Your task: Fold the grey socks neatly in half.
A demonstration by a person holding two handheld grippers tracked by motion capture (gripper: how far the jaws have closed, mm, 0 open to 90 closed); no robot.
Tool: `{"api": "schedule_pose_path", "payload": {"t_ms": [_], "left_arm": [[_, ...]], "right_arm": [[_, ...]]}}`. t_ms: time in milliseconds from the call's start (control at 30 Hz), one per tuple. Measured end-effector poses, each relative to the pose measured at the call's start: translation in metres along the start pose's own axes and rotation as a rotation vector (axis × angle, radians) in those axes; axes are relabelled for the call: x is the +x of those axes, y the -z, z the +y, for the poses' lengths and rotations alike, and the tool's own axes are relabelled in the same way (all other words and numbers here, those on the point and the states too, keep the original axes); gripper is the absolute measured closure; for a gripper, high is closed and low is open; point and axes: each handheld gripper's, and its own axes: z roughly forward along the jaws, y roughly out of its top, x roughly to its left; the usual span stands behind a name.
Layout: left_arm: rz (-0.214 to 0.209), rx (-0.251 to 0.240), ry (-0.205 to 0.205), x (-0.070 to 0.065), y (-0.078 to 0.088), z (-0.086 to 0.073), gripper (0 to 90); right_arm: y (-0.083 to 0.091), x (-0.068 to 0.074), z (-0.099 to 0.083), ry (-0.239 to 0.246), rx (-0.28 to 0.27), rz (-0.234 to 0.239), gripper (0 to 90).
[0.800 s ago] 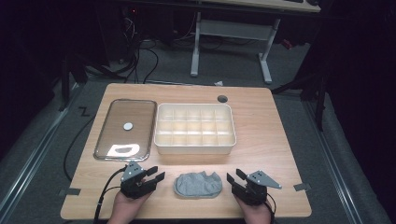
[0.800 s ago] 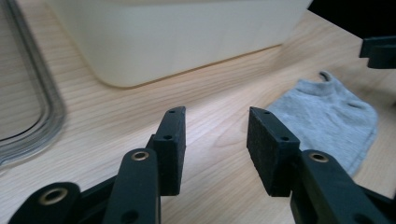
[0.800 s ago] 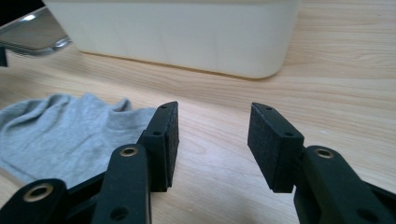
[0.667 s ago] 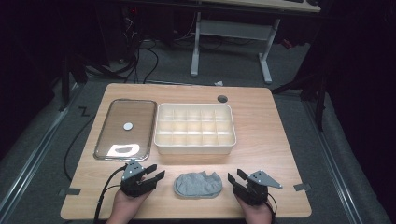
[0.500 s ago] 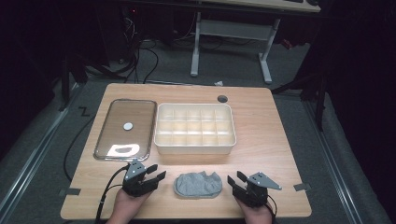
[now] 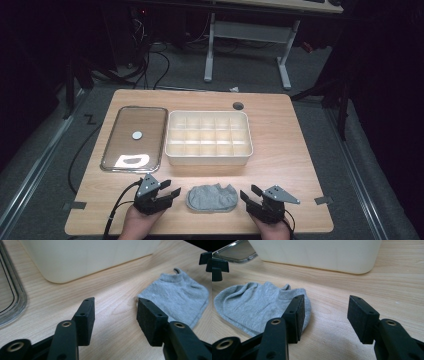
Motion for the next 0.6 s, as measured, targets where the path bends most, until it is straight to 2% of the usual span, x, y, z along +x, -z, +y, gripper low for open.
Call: {"api": "schedule_pose_path", "payload": {"t_ms": [33,100,200,233,300,367,433,533,600], "left_arm": [[0.011,0.006,-0.009,-0.001,0.0,0.0,45.5],[0.001,0.001,-0.004,-0.003,0.001,0.0,45.4],[0.006,0.002,-0.037,-0.009,0.0,-0.001,45.1],[0.006,0.002,-0.037,-0.009,0.0,-0.001,45.1],[-0.01,0.012,-0.052,-0.012,-0.003,-0.001,45.1],[-0.015,0.013,-0.055,-0.014,-0.004,-0.001,45.2],[-0.026,0.014,-0.078,-0.017,-0.005,-0.001,45.2],[-0.032,0.017,-0.09,-0.018,-0.005,-0.002,45.3],[-0.038,0.022,-0.099,-0.02,-0.006,-0.003,45.3]], "right_arm": [[-0.001,0.001,0.0,0.006,0.003,0.004,49.2],[-0.001,0.002,0.0,0.004,0.003,0.01,49.7],[-0.001,0.008,0.001,-0.017,0.011,0.06,50.0],[-0.001,0.008,0.001,-0.017,0.011,0.06,50.0],[-0.004,0.013,0.002,-0.024,0.028,0.078,50.4],[-0.006,0.015,0.002,-0.031,0.047,0.074,51.5],[-0.007,0.016,0.002,-0.034,0.065,0.069,53.7],[-0.01,0.018,0.001,-0.03,0.07,0.064,58.7],[-0.011,0.019,0.001,-0.044,0.077,0.069,60.1]]}}
